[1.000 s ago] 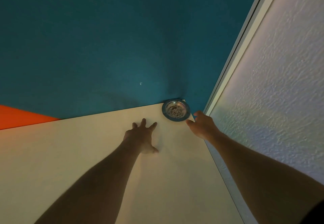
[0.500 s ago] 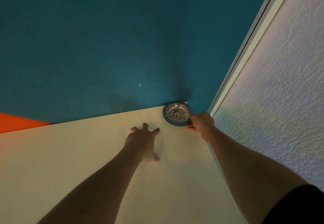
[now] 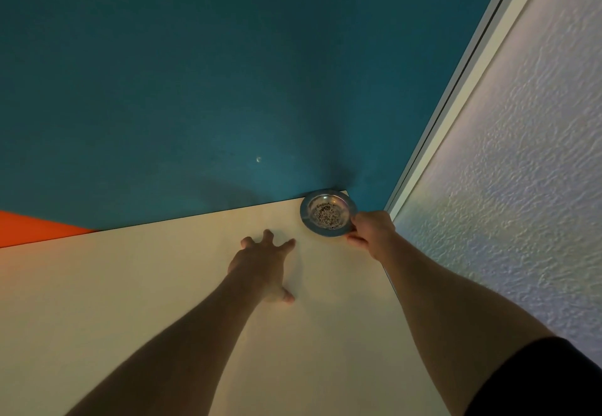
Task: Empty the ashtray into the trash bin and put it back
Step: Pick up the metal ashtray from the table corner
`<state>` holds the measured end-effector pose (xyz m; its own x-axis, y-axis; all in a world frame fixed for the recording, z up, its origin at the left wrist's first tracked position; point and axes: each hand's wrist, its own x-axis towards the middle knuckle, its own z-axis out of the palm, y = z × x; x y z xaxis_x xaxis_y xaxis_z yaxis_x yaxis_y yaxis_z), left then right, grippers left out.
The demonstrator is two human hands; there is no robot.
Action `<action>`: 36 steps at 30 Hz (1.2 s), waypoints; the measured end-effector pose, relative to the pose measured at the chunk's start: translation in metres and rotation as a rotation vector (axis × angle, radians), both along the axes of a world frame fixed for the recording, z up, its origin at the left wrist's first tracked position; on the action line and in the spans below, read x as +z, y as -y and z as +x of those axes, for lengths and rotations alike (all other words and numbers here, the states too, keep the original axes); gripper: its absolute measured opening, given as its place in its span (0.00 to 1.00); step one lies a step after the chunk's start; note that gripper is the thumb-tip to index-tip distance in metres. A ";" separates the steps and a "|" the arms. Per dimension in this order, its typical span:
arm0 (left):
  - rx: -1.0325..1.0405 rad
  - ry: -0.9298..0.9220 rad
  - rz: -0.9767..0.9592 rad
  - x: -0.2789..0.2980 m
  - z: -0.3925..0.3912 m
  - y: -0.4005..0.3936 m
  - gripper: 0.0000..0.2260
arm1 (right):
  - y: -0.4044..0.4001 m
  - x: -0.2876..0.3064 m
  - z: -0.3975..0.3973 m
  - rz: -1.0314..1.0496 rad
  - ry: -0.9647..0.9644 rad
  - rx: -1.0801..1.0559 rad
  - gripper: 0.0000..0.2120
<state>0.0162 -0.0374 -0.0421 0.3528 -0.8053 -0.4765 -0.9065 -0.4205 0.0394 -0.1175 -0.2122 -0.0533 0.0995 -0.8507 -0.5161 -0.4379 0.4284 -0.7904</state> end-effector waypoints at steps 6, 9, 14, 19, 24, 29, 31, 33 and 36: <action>-0.013 0.014 -0.005 -0.001 0.002 -0.001 0.51 | 0.001 0.004 -0.004 0.027 0.019 -0.005 0.07; -0.013 0.021 -0.002 -0.001 0.002 -0.001 0.51 | -0.001 0.009 -0.008 0.038 0.051 -0.032 0.06; -0.028 0.032 0.003 0.001 0.003 -0.002 0.51 | -0.004 0.024 -0.012 0.032 0.074 -0.040 0.06; -0.009 -0.018 0.017 0.007 0.006 -0.004 0.51 | -0.009 0.051 -0.016 0.011 0.083 -0.047 0.06; 0.211 -0.302 -0.133 0.022 0.013 -0.010 0.44 | -0.020 0.085 -0.022 -0.029 0.085 -0.039 0.07; 0.624 -0.566 -0.581 0.054 0.014 -0.017 0.18 | -0.038 0.121 -0.025 -0.042 0.139 -0.003 0.06; 0.794 -0.750 -0.710 0.069 0.011 -0.013 0.13 | -0.042 0.130 -0.024 -0.042 0.159 0.005 0.05; 0.895 -0.864 -0.813 0.104 0.007 -0.022 0.14 | -0.058 0.155 -0.028 -0.047 0.174 0.034 0.05; 0.914 -0.905 -0.876 0.132 0.005 -0.019 0.18 | -0.067 0.172 -0.029 -0.057 0.196 0.064 0.05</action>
<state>0.0216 -0.0188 0.0895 0.7264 -0.6151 -0.3066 0.0962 -0.3508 0.9315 -0.1463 -0.1456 0.1191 0.2478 -0.8666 -0.4330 -0.2982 0.3570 -0.8852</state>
